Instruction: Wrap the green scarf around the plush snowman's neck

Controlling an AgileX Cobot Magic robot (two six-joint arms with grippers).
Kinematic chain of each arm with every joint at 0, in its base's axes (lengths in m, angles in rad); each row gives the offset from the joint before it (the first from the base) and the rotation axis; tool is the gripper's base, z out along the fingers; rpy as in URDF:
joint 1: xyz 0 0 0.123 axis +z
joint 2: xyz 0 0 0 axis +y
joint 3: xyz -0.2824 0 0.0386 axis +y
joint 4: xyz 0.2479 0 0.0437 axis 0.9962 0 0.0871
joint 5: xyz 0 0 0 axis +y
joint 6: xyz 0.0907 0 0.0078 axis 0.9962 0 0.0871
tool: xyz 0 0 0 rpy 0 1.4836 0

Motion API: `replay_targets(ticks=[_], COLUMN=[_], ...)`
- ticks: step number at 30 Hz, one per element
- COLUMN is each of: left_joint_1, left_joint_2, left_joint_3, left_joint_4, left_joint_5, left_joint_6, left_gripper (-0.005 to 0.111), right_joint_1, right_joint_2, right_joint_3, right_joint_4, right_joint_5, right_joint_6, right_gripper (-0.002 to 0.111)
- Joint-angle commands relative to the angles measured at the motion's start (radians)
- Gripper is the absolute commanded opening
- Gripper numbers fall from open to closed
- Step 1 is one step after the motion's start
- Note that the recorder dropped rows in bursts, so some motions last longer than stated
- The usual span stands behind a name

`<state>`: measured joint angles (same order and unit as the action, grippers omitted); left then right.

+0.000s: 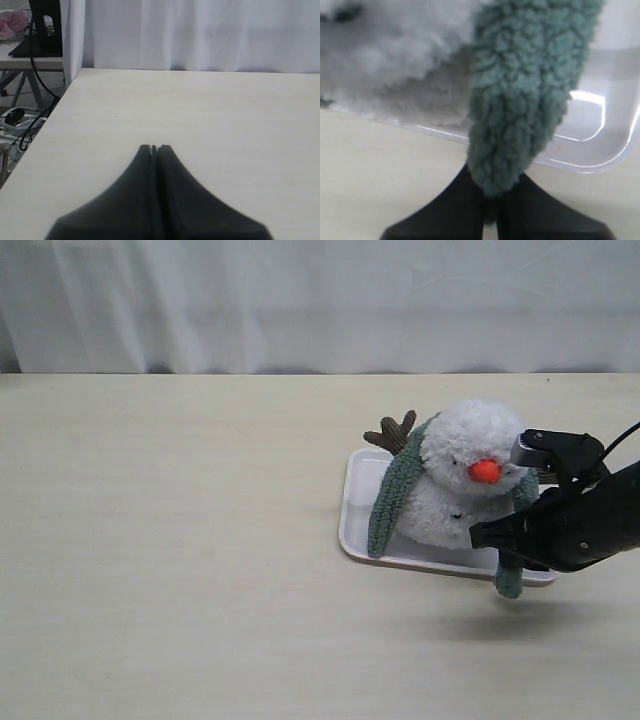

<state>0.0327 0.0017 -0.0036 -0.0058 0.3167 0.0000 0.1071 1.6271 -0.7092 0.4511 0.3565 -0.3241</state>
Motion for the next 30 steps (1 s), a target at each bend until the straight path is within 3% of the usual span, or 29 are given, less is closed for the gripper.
replay_targets(ticks=[1,5,15,26,30], left_joint_1=[0.001,0.001,0.001,0.001,0.001], left_joint_2=[-0.002,-0.002,-0.002,-0.002,-0.002], left_joint_3=[0.004,0.004,0.004,0.004,0.004], left_joint_4=[-0.004,-0.004,-0.004,-0.004,-0.004], left_joint_5=[-0.009,-0.009,-0.009,-0.009,-0.009], left_joint_6=[0.000,0.000,0.000,0.000,0.000], left_gripper=[0.000,0.000,0.000,0.000,0.000], right_joint_1=[-0.001,-0.001,-0.001,-0.001,-0.001], right_joint_2=[0.004,0.023,0.062,0.060,0.041], right_joint_3=[0.005,0.005,0.005,0.004,-0.001], right_joint_4=[0.016,0.095,0.432,0.438,0.438], right_joint_5=[0.001,-0.018,-0.041,-0.044,-0.025], right_joint_6=[-0.029,-0.051,-0.389,-0.398,-0.401], right_gripper=[0.004,0.004,0.004,0.005,0.016])
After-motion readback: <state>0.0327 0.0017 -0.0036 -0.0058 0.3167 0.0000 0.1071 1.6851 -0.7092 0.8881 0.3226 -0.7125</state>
